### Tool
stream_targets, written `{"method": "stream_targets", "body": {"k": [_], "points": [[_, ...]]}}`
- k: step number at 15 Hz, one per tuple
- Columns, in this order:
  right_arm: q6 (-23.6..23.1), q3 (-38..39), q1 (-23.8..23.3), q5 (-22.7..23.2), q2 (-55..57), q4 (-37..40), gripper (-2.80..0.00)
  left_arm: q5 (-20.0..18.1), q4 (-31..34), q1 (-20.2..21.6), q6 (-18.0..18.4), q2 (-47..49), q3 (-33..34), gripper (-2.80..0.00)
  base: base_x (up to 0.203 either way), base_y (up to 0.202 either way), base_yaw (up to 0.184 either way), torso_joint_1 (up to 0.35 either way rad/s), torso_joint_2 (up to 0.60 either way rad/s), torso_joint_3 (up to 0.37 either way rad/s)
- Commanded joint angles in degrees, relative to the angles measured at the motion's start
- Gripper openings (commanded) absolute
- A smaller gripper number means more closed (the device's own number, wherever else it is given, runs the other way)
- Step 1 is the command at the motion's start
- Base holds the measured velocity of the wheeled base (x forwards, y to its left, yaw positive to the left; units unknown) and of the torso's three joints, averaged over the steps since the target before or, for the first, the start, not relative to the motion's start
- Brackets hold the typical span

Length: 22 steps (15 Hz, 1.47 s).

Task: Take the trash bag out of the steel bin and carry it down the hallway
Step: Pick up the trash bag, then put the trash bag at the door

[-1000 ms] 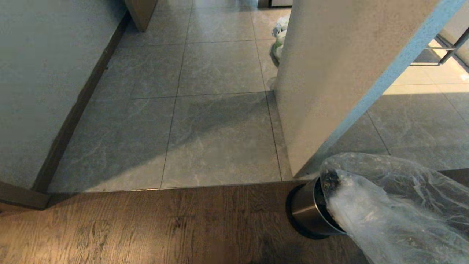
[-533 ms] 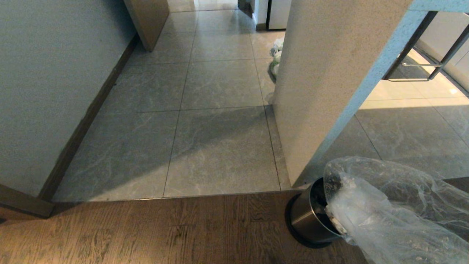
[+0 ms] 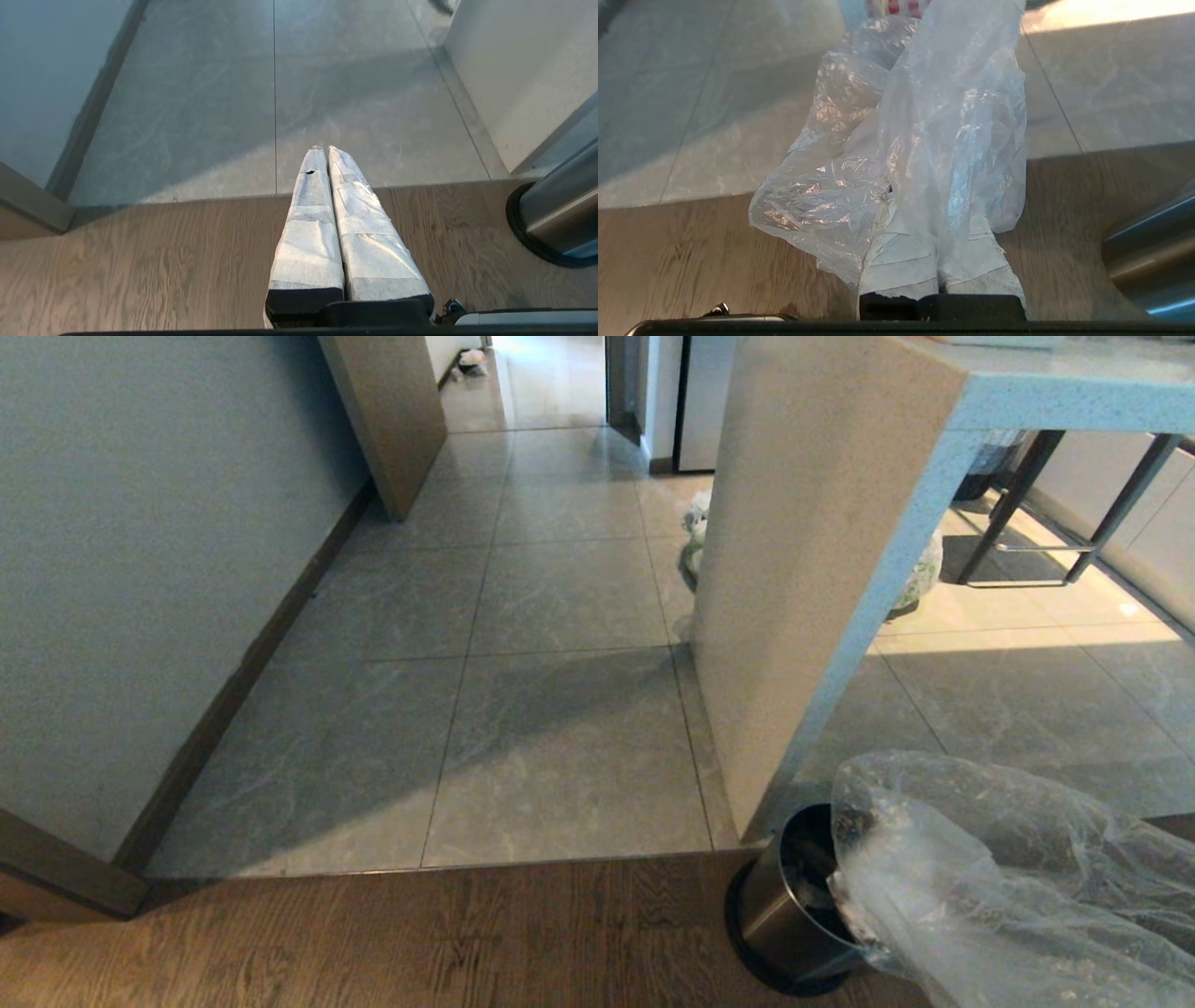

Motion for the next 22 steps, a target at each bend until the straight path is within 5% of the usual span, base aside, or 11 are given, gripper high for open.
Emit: {"method": "stream_targets", "body": {"k": [1, 12, 22], "points": [[0.02, 0.09, 0.0, -0.03, 0.1, -0.04, -2.8, 0.02, 0.0, 0.0, -0.02, 0.0, 0.0, -2.8, 0.0, 0.0, 0.0, 0.002, 0.0, 0.197], [0.02, 0.09, 0.0, -0.03, 0.1, 0.0, -2.8, 0.02, 0.0, 0.0, 0.01, 0.0, 0.0, -2.8, 0.0, 0.0, 0.0, 0.002, 0.0, 0.199], [0.02, 0.09, 0.0, -0.03, 0.1, -0.02, -2.8, -0.05, -0.09, 0.0, 0.27, 0.0, -0.03, -2.8, 0.0, 0.0, 0.0, 0.0, 0.0, 0.019]]}}
